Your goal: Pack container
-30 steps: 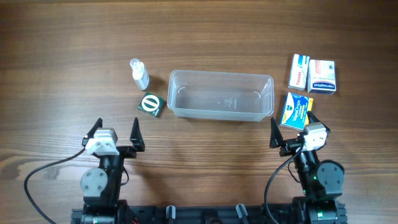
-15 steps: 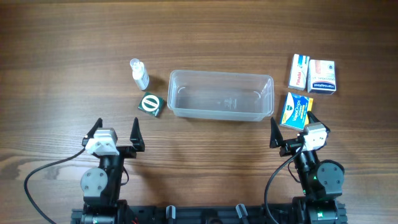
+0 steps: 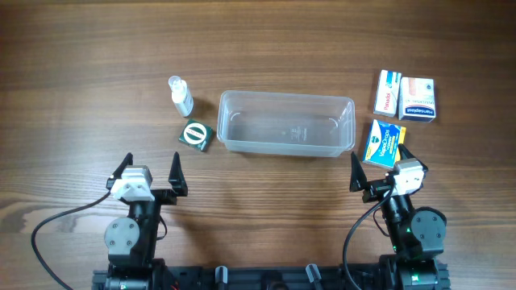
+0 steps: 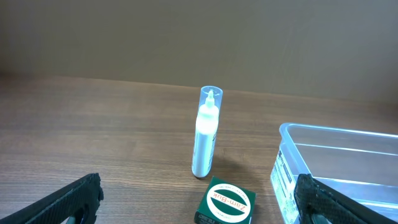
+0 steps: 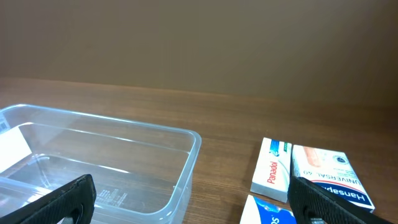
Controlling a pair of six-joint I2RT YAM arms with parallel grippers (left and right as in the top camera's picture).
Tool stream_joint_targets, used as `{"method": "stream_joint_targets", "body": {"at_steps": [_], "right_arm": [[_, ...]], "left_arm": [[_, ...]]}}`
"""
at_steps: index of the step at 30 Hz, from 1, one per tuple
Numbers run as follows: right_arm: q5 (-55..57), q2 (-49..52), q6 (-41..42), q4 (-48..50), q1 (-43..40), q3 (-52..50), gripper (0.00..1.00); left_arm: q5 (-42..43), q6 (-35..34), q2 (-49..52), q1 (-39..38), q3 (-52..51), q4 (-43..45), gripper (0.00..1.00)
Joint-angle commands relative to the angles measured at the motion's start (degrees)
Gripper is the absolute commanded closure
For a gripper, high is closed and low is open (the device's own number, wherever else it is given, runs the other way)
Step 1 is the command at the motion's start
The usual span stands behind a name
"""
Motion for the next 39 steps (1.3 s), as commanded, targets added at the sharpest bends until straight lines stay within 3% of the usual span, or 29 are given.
{"method": "stream_joint_targets", "body": {"at_steps": [1,23,26,28,33,39], "right_arm": [[-0.50,-0.31,-1.01,0.17,-0.28,-0.09,0.00],[-2.99,-0.28,-0.59,0.44,-0.28,-0.07,0.00],[-7.82,-0.28,7.19,2.05,-0.28,0.66,0.00],[-7.65,0.04,10.93,-0.55,-0.28,3.37,0.00],[-4.98,3.96,10.93,-7.30,-0.28,13.29,0.00],[1.86,21.07,8.85,-25.44,-0.28,36.35,0.00]], "left_arm": [[-0.57,0.90,-0.50,-0.31,-0.31,-0.02,0.00],[-0.57,0.90,-0.50,-0.31,-0.31,-0.02,0.00],[-0.57,0.90,-0.50,-0.31,-0.31,-0.02,0.00],[-0.55,0.90,-0.50,-0.31,-0.31,-0.02,0.00],[-0.55,0.90,-0.50,-0.31,-0.31,-0.02,0.00],[-0.57,0.90,-0.50,-0.31,-0.31,-0.02,0.00]]}}
